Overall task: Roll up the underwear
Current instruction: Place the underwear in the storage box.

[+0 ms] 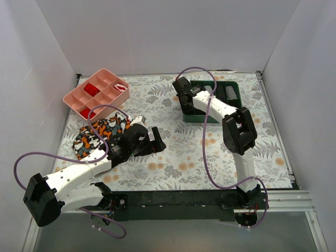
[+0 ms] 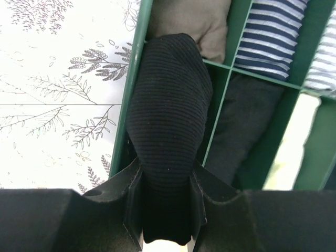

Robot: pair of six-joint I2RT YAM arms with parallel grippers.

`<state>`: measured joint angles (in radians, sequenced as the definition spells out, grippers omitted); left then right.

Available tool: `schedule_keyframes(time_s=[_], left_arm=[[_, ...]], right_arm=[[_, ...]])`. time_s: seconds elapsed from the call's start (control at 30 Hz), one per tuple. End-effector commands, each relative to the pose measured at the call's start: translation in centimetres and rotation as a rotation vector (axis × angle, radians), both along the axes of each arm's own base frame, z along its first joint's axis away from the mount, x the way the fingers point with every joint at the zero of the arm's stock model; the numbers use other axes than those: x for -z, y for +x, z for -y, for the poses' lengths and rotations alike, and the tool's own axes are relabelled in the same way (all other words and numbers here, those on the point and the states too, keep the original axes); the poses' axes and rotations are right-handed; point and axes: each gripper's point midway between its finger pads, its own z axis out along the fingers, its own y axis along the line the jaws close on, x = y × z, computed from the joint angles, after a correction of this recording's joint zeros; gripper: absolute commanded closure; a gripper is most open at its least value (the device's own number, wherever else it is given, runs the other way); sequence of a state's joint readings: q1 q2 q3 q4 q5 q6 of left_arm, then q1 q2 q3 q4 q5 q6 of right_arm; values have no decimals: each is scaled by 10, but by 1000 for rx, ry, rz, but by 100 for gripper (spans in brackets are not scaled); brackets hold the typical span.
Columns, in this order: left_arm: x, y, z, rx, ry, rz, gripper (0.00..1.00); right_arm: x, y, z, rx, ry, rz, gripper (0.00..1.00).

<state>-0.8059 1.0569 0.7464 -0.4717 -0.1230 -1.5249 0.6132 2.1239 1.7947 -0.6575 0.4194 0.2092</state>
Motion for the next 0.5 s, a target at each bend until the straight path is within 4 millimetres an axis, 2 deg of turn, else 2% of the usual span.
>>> schedule_keyframes(time_s=[0.0, 0.03, 0.07, 0.27, 0.47], left_arm=[[6, -2, -8, -10, 27, -7, 2], [6, -2, -9, -12, 27, -7, 2], [8, -2, -9, -13, 28, -12, 2], [12, -3, -9, -15, 30, -22, 2], [15, -3, -9, -13, 33, -28, 2]], right_arm=[[5, 4, -12, 48, 112, 29, 99], [1, 6, -14, 58, 138, 48, 99], [7, 4, -13, 79, 151, 43, 99], [9, 4, -13, 137, 202, 65, 99], [25, -6, -13, 124, 195, 5, 99]])
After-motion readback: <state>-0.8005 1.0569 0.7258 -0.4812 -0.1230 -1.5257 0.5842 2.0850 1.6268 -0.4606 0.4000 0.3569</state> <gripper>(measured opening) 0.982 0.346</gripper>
